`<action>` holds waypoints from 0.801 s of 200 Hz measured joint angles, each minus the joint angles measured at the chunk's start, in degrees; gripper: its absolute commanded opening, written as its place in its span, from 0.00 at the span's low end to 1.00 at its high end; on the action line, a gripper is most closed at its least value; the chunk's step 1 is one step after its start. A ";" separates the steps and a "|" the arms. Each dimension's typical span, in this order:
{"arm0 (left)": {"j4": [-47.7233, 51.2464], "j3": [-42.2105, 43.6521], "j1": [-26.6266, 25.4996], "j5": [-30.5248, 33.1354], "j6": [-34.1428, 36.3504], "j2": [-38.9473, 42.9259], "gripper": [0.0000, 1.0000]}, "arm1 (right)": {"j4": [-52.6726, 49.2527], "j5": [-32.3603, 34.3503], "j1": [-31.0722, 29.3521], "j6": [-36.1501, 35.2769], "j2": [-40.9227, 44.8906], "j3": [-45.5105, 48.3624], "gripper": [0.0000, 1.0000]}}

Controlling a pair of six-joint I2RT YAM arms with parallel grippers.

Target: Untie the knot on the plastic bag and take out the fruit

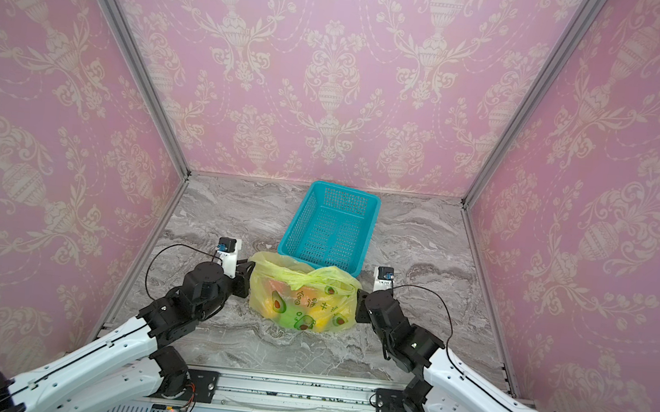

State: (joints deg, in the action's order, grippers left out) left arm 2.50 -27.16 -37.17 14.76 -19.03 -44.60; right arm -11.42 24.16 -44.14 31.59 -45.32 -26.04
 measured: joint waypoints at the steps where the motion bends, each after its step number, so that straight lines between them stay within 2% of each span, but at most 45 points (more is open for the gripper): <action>1: -0.02 0.00 0.00 -0.07 -0.07 0.00 0.38 | -0.09 -0.11 -0.04 -0.35 0.02 -0.09 0.57; 31: -0.09 0.11 0.11 -1.73 0.57 1.73 0.62 | -0.24 -0.37 -3.87 -4.61 0.15 -2.43 0.65; 47: 0.04 0.11 0.20 -2.45 1.14 3.63 0.69 | 0.37 -0.33 -6.56 -6.64 -1.07 -3.96 0.66; 69: 0.59 0.11 -1.20 -1.99 2.25 6.78 0.73 | 0.92 0.17 -8.15 -8.35 -4.92 -6.54 0.68; 84: 1.14 0.11 -5.03 -0.42 3.93 8.76 0.76 | 0.59 1.81 -8.17 -8.98 -8.17 -8.48 0.68; 109: 1.44 -0.02 -14.51 3.63 8.35 9.99 0.79 | -0.24 4.26 -8.17 -9.18 -13.03 -12.02 0.66; 121: 1.46 -0.59 -18.01 4.87 10.51 8.26 0.79 | -0.52 4.83 -8.17 -9.22 -14.71 -13.49 0.58; 145: 1.88 -4.20 -21.20 6.71 13.31 -0.61 0.81 | -0.50 5.46 -8.17 -9.84 -16.22 -14.60 0.27; 160: 1.92 -6.21 -22.16 7.30 14.38 -6.43 0.84 | -0.66 5.90 -8.13 -9.53 -16.39 -14.62 0.17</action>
State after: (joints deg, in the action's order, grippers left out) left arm 4.43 -33.36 -59.33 22.06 -4.64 -51.03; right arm -12.08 30.06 -52.27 22.06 -61.71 -40.66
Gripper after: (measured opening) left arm 0.816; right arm 0.231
